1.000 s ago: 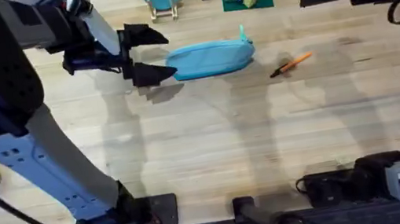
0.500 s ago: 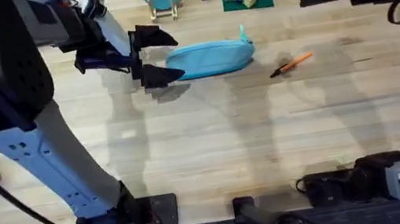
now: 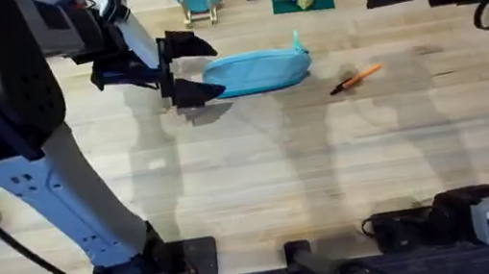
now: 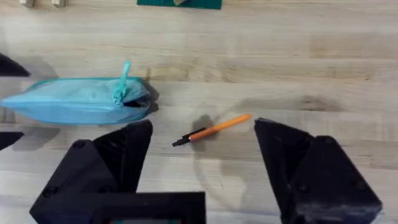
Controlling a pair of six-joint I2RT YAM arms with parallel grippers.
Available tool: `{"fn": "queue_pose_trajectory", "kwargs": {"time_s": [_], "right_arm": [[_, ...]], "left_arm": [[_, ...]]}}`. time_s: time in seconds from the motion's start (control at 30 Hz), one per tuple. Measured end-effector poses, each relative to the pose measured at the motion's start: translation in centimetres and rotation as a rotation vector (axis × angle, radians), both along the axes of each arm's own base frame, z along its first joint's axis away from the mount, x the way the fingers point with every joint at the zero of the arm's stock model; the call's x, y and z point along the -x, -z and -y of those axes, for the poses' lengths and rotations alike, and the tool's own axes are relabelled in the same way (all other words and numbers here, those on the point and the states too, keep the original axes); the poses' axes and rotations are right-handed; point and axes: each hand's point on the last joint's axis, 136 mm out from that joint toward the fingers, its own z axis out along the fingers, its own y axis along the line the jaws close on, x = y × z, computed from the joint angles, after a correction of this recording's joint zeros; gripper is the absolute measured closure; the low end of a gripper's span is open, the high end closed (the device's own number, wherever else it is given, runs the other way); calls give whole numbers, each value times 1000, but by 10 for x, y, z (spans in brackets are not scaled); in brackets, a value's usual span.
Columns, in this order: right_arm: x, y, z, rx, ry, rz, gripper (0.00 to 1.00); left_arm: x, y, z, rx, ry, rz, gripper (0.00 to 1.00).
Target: Unzip the bag, pick up the pens from the table one at a time and place them inside, then zip the bag closed.
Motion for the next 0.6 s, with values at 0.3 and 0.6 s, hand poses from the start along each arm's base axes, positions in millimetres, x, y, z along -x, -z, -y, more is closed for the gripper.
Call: {"fn": "queue_pose_trajectory", "kwargs": {"time_s": [0.3,0.6], "right_arm": [[0,0,0,0,0,-2,4],[9,7,0,2,0,-45,5]], "left_arm": [[-1,0,0,-2,1,13,940],[-1,0,0,-1,2,12,956]]}}
